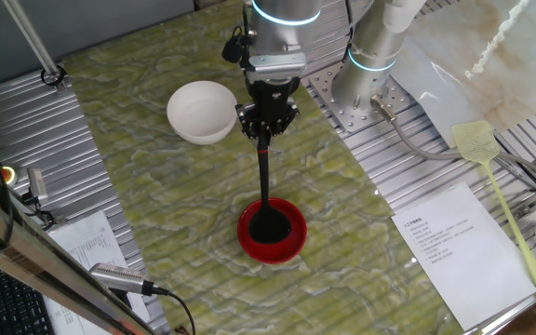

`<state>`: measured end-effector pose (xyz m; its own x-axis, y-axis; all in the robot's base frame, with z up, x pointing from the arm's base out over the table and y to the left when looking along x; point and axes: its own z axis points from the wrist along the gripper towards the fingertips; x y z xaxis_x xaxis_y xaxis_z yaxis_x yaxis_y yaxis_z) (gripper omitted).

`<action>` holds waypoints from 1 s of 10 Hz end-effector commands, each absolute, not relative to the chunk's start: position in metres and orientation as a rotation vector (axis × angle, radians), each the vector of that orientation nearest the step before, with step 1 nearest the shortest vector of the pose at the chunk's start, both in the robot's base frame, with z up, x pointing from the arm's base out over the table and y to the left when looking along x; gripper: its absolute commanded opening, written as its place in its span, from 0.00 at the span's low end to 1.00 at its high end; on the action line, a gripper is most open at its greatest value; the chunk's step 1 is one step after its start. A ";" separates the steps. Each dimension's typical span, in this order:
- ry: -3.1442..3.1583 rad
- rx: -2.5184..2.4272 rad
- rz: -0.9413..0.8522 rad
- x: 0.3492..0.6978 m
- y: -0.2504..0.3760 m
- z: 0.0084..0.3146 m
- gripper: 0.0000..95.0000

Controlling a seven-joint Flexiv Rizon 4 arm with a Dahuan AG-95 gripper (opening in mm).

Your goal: Scoop water with a large spoon from one bowl to another

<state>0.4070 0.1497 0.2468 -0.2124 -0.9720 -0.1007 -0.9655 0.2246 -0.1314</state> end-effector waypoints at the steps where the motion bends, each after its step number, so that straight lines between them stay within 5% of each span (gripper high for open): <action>1: 2.339 -1.840 -0.039 0.405 0.147 0.245 0.00; 10: 2.388 -1.781 -0.017 0.403 0.143 0.244 0.00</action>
<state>0.4039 0.1425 0.2442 -0.2777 -0.9528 -0.1225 -0.9510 0.2907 -0.1051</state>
